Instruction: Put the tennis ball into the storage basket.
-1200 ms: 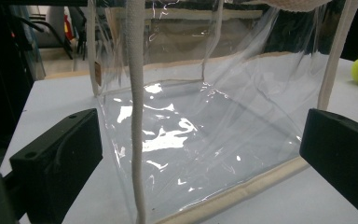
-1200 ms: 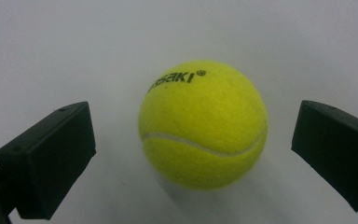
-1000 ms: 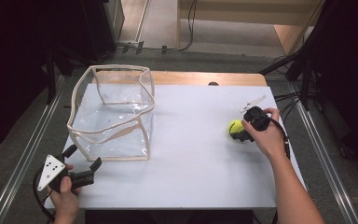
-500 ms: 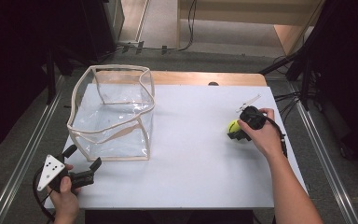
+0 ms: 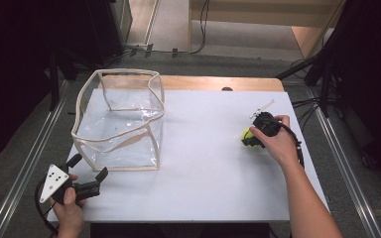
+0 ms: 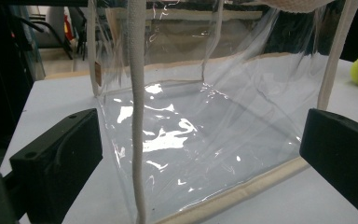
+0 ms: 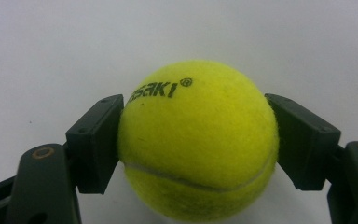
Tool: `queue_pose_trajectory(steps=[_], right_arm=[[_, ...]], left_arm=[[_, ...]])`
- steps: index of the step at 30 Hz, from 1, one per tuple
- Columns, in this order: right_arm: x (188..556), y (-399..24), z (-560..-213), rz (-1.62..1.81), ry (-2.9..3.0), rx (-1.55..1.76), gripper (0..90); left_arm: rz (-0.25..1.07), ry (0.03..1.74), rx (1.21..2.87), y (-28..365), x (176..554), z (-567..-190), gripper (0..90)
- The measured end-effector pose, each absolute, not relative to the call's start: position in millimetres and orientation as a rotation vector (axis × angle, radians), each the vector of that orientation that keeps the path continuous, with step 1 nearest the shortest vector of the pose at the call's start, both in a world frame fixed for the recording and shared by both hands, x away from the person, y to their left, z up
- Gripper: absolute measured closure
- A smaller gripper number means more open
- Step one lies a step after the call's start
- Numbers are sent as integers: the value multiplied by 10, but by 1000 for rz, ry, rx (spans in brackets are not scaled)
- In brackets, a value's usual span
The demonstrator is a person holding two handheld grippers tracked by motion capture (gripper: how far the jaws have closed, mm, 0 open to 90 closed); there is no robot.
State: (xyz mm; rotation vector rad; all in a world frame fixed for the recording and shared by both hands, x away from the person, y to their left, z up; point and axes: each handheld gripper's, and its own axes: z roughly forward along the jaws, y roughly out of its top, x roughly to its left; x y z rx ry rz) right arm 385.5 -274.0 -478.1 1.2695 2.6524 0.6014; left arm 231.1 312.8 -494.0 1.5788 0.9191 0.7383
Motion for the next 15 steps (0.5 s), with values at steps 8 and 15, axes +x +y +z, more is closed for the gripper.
queue_pose_trajectory(steps=[8, 15], right_arm=[[3851, -2751, -4777, 606, 2657, 1264, 234], [3846, -2739, -4744, 610, 2671, 1242, 236]], left_arm=[[738, 920, 1580, 3130, 2310, -4939, 0], [738, 914, 1578, 3134, 2308, -4939, 0]])
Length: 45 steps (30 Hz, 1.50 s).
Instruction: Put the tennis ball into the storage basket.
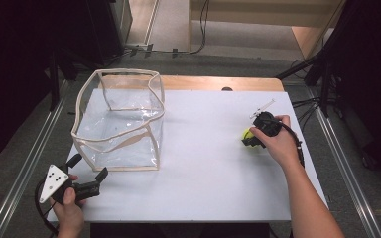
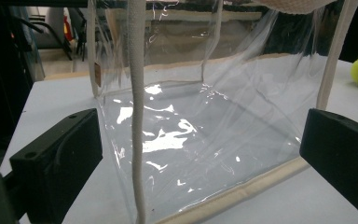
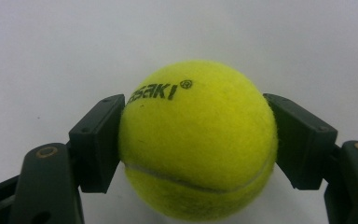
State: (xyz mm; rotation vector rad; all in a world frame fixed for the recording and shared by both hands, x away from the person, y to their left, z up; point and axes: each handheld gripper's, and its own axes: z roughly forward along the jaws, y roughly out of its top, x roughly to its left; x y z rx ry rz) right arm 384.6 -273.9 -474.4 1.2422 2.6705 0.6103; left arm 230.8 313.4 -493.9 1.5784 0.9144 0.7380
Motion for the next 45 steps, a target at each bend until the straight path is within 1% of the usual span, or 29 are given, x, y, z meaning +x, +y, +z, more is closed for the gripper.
queue_pose_trajectory(steps=[13, 28, 45], right_arm=[[3824, -2675, -4616, 655, 2714, 1181, 236], [3830, -2475, -4483, 659, 2751, 1116, 237], [3839, -2297, -4424, 649, 2796, 1037, 237]], left_arm=[[738, 914, 1580, 3131, 2306, -4939, 0], [738, 912, 1580, 3128, 2305, -4940, 0], [738, 911, 1580, 3132, 2304, -4939, 0]])
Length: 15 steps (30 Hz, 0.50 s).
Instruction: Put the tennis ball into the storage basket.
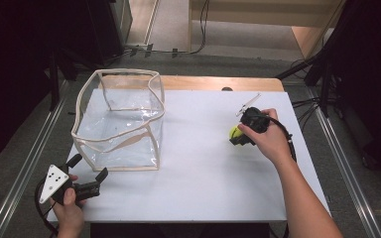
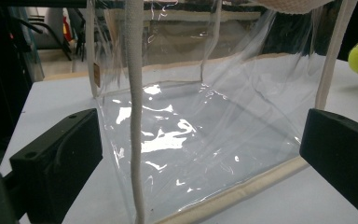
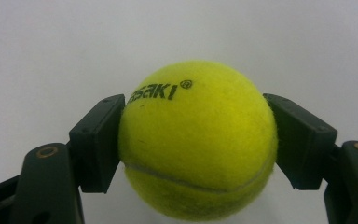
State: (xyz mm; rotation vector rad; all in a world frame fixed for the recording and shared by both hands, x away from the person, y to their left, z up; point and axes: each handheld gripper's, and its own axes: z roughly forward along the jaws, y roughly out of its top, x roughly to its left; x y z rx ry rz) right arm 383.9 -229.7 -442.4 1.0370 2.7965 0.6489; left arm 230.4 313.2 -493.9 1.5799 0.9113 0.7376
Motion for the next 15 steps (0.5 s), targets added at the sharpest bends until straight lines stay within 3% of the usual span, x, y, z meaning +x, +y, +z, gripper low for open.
queue_pose_trajectory(steps=[15], right_arm=[[3830, -2120, -4353, 663, 2843, 955, 237]], left_arm=[[738, 912, 1581, 3132, 2304, -4939, 0]])
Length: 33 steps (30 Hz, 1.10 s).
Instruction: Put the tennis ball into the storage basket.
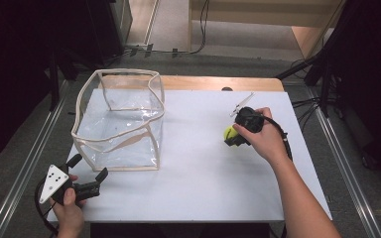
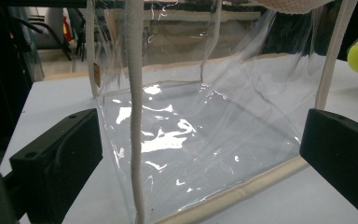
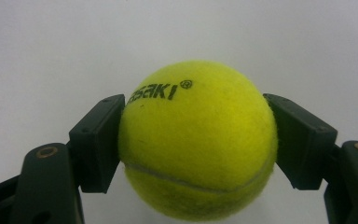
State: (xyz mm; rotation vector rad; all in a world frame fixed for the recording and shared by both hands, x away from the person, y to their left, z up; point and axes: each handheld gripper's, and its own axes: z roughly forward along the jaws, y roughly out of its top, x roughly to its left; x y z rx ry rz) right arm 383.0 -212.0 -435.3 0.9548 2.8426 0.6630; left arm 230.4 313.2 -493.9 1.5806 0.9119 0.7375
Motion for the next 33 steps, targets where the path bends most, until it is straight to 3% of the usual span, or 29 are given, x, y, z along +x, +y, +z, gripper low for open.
queue_pose_trajectory(steps=[33], right_arm=[[3816, -1573, -4224, 666, 2908, 785, 237]], left_arm=[[735, 910, 1581, 3137, 2303, -4938, 0]])
